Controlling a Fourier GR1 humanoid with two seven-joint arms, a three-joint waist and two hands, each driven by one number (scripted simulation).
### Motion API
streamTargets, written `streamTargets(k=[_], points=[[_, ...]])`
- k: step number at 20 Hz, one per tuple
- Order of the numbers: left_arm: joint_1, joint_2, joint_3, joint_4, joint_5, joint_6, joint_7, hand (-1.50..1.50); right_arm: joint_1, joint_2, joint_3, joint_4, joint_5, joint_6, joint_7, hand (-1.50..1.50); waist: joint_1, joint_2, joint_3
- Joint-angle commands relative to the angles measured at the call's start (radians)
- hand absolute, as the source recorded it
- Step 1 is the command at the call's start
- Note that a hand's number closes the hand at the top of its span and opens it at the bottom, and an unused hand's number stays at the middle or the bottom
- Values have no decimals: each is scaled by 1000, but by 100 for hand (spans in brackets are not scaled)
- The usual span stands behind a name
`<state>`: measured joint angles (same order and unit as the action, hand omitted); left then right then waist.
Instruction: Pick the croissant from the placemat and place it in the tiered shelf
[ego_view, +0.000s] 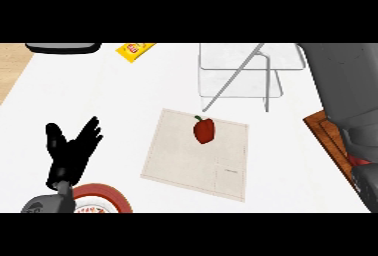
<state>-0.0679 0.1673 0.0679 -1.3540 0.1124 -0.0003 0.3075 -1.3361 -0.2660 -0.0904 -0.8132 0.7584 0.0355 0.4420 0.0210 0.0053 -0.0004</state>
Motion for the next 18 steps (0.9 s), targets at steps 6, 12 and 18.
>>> streamTargets(k=[6, 12, 18], points=[[52, -10, 1, -19, 4, -21, -30, 0, -24, 6, -21, 98, -7, -42, -110, 150, -4, -4, 0], [26, -16, 0, 16, -14, -16, -49, 0, -28, -62, -21, 212, 22, -25, -203, 150, -3, 0, 0], [-8, 8, 20, 48, -16, -16, -29, 0, -68, -29, -186, 188, -106, -163, -99, -150, -3, 2, 0]])
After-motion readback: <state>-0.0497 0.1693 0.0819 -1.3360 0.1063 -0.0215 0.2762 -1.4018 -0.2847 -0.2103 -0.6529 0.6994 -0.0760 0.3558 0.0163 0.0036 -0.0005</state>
